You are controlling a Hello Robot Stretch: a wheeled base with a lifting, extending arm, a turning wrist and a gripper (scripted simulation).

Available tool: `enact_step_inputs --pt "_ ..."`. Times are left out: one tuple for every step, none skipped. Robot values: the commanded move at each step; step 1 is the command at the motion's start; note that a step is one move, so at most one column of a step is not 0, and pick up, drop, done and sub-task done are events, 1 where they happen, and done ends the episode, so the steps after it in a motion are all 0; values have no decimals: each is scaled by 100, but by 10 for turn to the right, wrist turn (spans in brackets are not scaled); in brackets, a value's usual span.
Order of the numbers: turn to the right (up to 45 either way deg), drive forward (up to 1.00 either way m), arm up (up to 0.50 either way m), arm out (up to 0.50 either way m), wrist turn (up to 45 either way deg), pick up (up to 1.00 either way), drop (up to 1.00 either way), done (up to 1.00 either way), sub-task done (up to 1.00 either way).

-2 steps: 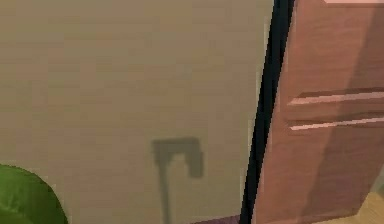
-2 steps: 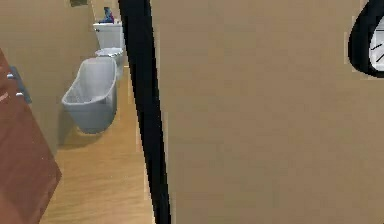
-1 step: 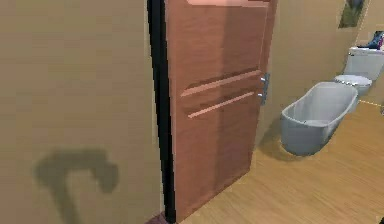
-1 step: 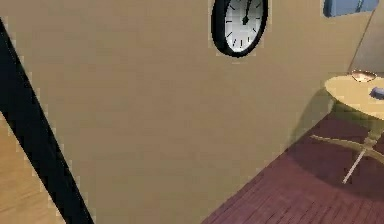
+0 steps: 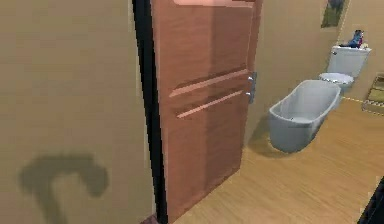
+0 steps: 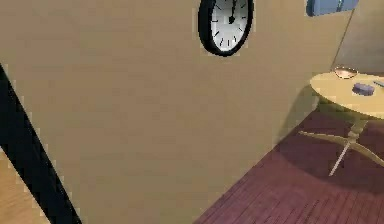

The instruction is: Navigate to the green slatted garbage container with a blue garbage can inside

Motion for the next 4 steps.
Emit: enact_step_inputs --pt "0 65 0 0 0 0 0 0 0" --pt "450 0 0 0 0 0 0 0 0" --pt "120 0 0 0 0 0 0 0 0" --pt "0 100 0 0 0 0 0 0 0"
